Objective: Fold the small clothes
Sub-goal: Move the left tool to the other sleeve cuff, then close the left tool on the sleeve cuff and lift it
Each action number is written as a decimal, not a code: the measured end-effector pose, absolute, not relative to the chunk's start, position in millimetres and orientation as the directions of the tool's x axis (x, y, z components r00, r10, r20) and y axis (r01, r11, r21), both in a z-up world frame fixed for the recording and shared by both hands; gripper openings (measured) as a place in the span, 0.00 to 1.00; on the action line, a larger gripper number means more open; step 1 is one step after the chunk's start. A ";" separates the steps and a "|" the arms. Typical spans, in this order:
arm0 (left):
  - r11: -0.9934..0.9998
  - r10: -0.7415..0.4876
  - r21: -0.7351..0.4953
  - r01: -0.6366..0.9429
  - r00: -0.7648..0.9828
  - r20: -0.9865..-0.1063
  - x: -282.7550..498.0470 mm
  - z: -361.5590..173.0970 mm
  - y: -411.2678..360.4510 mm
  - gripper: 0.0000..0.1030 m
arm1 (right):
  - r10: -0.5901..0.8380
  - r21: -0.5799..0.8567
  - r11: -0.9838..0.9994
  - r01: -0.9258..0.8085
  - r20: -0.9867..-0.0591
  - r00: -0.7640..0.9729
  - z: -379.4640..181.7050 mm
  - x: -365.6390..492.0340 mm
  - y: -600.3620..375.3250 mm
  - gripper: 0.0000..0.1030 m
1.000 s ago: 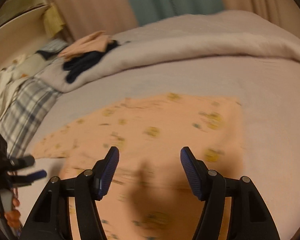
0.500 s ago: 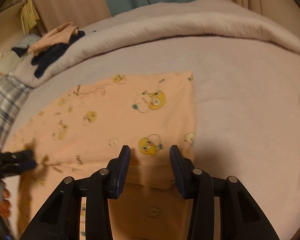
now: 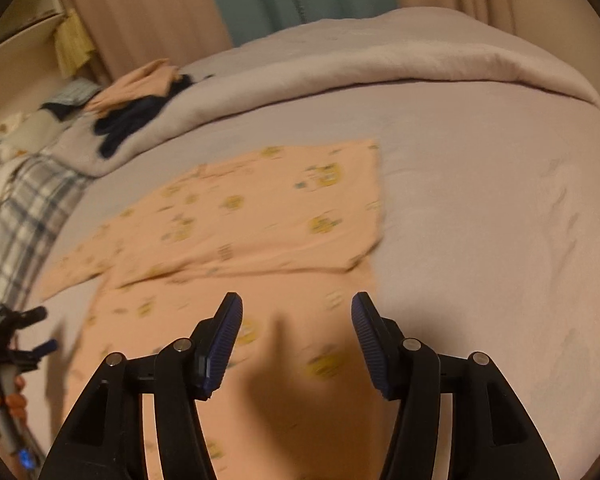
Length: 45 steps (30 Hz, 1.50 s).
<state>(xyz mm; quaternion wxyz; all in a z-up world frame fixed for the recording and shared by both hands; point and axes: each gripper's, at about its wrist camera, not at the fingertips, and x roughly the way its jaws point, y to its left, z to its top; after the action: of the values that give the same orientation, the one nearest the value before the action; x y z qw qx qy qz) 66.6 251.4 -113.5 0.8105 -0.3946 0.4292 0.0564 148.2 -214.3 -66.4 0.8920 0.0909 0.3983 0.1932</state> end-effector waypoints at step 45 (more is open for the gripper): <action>0.223 -0.175 -0.870 -0.439 0.860 -0.479 123.3 -140.8 441.7 0.98 | 0.547 0.338 0.811 -0.477 -0.727 0.415 -85.9 128.3 -97.1 0.76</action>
<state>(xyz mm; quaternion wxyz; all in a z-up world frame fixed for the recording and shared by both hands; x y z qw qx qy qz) 123.3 441.7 -140.8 0.7413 -0.6169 0.2490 0.0889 128.3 -97.1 -85.9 0.8403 0.0392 0.4466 0.3048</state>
